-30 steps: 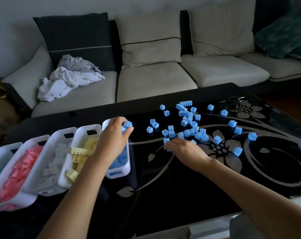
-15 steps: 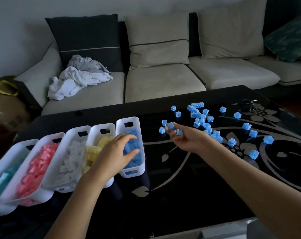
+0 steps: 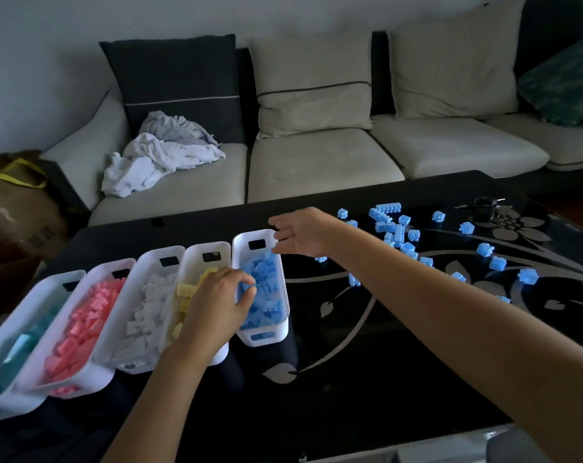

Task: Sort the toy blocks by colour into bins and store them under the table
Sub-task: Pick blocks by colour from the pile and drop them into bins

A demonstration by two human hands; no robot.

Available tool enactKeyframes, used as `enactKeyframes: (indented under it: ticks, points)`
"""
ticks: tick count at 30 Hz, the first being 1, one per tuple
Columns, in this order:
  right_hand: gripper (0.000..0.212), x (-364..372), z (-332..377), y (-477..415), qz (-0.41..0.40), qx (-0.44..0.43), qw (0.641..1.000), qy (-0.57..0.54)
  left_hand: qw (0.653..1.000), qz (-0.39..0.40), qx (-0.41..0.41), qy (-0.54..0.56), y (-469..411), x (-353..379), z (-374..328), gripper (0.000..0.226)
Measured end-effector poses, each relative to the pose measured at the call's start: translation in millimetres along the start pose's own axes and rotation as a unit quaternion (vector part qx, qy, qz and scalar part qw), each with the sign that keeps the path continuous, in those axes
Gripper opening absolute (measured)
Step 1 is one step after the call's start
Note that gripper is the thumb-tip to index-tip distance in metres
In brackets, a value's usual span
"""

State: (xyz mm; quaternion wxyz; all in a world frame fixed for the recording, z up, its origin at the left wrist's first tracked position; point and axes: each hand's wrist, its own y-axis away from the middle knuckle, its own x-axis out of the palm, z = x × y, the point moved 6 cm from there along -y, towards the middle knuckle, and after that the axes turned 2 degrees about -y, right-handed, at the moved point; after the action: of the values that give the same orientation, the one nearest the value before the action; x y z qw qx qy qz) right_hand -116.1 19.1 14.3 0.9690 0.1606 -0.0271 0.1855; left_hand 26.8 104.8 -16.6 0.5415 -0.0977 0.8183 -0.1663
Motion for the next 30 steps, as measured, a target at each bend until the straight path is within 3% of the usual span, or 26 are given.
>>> enactKeyframes:
  ticks: [4, 7, 11, 15, 17, 18, 22, 30]
  points:
    - [0.036, -52.6, 5.2, 21.9, -0.014, -0.016, 0.992, 0.121, 0.998, -0.024, 0.021, 0.048, 0.1, -4.4, -20.9, 0.015]
    - [0.033, -106.7, -4.5, 41.6, -0.052, -0.046, 0.953, 0.294, 0.993, -0.013, 0.060, 0.096, -1.9, -1.4, -58.0, 0.020]
    - [0.054, -174.9, -34.8, 70.1, -0.105, -0.033, 0.861, 0.496, 0.988, 0.059, 0.089, 0.113, -14.1, 26.2, -107.4, 0.033]
    - [0.093, -221.9, -61.4, 93.4, -0.164, -0.024, 0.764, 0.624, 0.982, 0.148, 0.072, 0.095, -32.4, 75.1, -129.2, 0.052]
    - [0.100, -232.1, -70.9, 100.2, -0.183, -0.029, 0.729, 0.659, 0.980, 0.179, 0.055, 0.074, -39.1, 99.5, -128.5, 0.063]
    - [0.100, -237.1, -76.0, 103.6, -0.191, -0.030, 0.729, 0.656, 0.978, 0.193, 0.049, 0.066, -41.0, 111.9, -130.5, 0.068]
    - [0.082, -240.8, -92.7, 107.5, -0.205, -0.072, 0.794, 0.568, 0.978, 0.199, 0.059, -0.021, -45.8, 149.9, -140.3, 0.075]
    - [0.043, -204.2, -90.7, 81.0, -0.188, -0.146, 0.730, 0.641, 0.991, 0.082, 0.098, -0.025, -46.1, 155.0, -149.2, 0.034]
